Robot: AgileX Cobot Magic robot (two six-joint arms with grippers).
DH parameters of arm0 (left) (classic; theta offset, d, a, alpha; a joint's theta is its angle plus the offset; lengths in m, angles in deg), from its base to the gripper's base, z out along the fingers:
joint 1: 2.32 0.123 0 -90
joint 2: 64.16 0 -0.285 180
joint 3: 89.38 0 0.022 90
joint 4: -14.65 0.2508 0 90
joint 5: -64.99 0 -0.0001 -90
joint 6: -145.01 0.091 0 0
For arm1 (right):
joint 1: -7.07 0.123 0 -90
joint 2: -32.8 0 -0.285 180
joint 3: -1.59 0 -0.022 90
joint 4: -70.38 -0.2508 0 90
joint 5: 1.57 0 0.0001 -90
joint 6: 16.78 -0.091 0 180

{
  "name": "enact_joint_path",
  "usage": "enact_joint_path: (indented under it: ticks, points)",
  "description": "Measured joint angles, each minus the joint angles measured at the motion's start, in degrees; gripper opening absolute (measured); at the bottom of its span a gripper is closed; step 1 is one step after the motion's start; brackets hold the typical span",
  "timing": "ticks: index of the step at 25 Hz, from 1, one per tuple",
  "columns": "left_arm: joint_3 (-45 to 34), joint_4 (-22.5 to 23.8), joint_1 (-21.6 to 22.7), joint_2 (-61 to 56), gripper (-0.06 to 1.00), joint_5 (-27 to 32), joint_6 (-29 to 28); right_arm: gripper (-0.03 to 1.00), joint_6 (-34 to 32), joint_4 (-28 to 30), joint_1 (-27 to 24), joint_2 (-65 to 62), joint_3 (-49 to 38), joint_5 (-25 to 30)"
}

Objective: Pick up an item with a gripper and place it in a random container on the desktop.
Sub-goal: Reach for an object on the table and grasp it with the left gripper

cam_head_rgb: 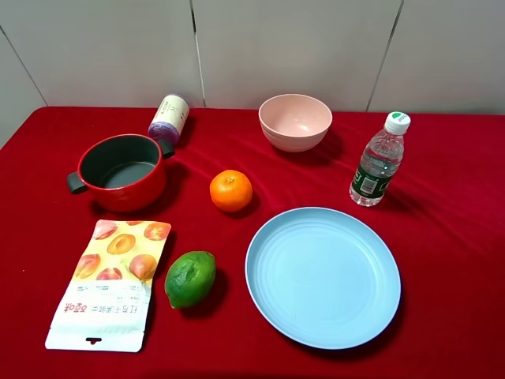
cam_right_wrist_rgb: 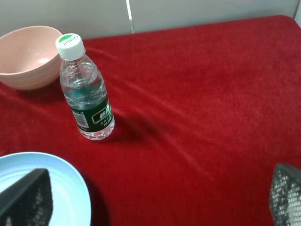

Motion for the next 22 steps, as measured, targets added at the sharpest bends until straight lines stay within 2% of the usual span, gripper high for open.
enact_joint_path:
  ticks: [22]
  points:
    - [0.0, 0.0, 0.0, 0.0, 0.99, 0.0, 0.0, 0.69, 0.0, 0.0, 0.0, 0.0, 0.0, 0.0]
